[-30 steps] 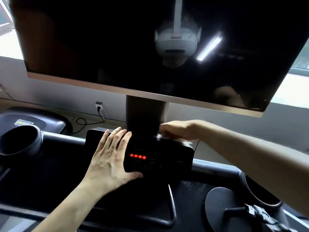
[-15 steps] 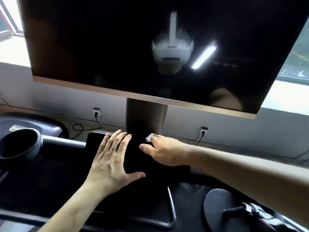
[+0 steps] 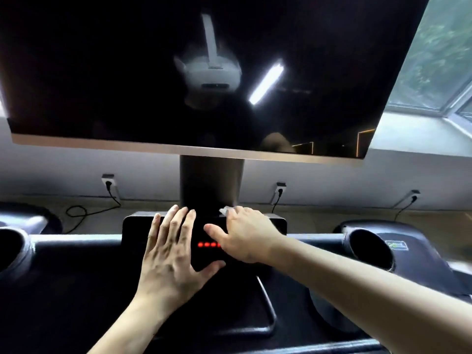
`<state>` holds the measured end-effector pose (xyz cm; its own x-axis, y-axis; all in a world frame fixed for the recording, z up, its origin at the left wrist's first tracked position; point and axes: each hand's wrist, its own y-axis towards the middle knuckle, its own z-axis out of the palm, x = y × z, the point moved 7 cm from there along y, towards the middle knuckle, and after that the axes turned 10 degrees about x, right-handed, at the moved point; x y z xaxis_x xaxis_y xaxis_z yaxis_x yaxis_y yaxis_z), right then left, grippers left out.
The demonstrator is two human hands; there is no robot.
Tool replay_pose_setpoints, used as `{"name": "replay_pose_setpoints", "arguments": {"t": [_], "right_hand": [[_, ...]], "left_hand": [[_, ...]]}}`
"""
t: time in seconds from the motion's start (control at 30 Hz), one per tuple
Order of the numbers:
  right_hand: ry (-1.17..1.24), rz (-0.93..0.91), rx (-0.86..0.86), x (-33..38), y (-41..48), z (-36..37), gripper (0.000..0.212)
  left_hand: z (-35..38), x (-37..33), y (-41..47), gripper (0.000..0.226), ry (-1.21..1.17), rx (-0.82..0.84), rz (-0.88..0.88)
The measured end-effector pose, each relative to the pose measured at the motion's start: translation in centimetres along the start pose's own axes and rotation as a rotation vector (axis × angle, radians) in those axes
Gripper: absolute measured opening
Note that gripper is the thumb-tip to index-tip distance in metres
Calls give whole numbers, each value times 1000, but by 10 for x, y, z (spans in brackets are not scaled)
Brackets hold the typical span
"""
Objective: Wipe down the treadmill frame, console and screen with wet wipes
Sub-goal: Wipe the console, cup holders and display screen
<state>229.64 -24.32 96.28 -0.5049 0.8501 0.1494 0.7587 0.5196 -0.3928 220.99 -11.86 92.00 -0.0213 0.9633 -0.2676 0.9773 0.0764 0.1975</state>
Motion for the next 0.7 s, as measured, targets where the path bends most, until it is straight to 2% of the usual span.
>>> {"name": "replay_pose_setpoints", "arguments": {"t": [0.1, 0.23, 0.37, 0.43, 0.57, 0.7], "right_hand": [[2, -95, -67, 16, 4, 3, 65], [-61, 26, -135, -37, -15, 5, 63], [-208, 198, -240, -46, -25, 3, 89], [-160, 169, -299, -18, -14, 2, 94], [7, -58, -301, 26, -2, 10, 74], [-45, 52, -353, -35, -11, 14, 63]], "left_hand": [[-1, 0, -1, 110, 17, -13, 25], [-1, 3, -2, 108, 22, 5, 43], [1, 5, -1, 107, 25, 21, 56], [1, 5, -2, 107, 21, 4, 63], [-2, 3, -2, 102, 13, -35, 82], [-1, 6, -1, 108, 70, 26, 84]]}}
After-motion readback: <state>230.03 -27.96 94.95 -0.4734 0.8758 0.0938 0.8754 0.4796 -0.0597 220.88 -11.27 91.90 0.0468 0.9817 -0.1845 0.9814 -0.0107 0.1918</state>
